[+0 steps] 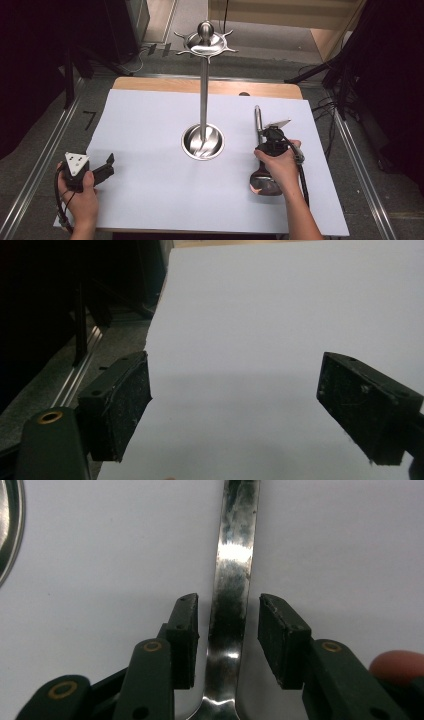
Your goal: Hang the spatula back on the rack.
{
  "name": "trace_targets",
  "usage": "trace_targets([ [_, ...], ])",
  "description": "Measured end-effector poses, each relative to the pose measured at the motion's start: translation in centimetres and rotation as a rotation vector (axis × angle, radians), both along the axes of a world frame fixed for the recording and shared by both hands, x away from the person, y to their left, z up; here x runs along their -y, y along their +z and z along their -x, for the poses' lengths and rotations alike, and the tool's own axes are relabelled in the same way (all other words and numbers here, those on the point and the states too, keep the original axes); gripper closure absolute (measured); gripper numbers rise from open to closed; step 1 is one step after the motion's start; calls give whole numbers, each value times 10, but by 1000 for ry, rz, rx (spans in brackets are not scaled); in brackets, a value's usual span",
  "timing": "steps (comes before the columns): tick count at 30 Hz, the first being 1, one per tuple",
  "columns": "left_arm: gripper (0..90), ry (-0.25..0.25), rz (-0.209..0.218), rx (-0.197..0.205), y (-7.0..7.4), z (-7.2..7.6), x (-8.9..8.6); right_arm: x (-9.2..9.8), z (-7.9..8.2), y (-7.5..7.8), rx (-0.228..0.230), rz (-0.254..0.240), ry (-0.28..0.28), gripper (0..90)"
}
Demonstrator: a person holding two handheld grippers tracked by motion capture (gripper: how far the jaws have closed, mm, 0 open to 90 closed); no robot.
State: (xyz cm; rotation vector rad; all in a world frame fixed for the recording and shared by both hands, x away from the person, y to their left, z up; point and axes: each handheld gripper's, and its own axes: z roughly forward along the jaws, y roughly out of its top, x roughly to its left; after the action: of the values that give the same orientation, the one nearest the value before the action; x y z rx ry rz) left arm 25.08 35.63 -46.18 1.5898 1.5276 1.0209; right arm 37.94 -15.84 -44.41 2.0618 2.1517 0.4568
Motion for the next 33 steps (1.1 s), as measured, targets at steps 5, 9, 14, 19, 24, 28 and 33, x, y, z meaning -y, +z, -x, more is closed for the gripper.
trace_targets([
  [5, 151, 0, -1, -2, 0, 0, 0, -1, 3, 0, -13, 6, -5, 668],
  [9, 151, 0, -3, -4, 0, 0, 0, -7, 7, -1, -24, 37, 17, 724],
  [14, 151, -1, -1, -3, 0, 0, 0, -10, 7, -3, -25, 62, 8, 742],
  [19, 151, -2, 1, -4, 0, 0, 0, -7, 7, -3, -20, 34, -12, 761],
  [24, 151, -2, -1, -6, 0, 0, 0, 1, 11, -5, 25, -25, -13, 765],
  [28, 151, -3, -4, -7, 0, 0, 0, 6, 13, -5, 39, -58, -12, 766],
  [33, 151, -13, -7, -12, 0, -1, 0, 11, 20, -7, 83, -112, 3, 766],
])
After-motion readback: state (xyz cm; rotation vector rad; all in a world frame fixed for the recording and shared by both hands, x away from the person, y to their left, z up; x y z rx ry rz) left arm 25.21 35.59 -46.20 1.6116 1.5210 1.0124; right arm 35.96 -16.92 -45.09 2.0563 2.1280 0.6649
